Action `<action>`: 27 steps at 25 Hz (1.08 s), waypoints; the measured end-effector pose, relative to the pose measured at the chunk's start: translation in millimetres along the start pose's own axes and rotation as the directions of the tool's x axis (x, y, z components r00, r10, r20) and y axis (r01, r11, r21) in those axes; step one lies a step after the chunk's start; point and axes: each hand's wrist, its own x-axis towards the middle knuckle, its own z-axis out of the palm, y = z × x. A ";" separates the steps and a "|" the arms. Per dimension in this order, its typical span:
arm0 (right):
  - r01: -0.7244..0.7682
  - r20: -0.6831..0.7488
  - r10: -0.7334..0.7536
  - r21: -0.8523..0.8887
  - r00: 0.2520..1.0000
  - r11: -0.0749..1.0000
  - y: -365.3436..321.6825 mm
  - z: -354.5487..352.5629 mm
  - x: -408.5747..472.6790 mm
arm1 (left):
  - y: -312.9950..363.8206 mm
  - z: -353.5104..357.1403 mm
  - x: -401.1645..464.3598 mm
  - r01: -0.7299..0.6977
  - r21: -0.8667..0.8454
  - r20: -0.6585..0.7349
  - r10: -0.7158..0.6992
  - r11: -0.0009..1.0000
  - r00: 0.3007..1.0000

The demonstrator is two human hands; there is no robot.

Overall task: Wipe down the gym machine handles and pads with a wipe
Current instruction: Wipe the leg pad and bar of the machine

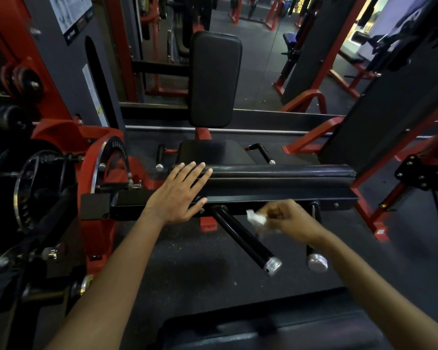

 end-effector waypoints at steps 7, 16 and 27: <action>0.032 -0.187 -0.056 -0.127 0.981 0.991 -20.7 50.9 37.7 | 0.2 -1.1 0.1 0.003 -0.010 0.009 -0.003 1.000 1.000; 0.039 0.053 -0.023 -0.320 0.998 0.946 -10.8 10.2 -49.6 | 0.3 -0.6 -1.1 0.003 -0.003 -0.003 -0.003 1.000 1.000; 0.350 -0.009 -0.584 -0.794 0.811 0.497 -40.5 76.1 13.8 | 1.0 -0.5 -2.3 0.015 -0.021 -0.026 -0.016 1.000 1.000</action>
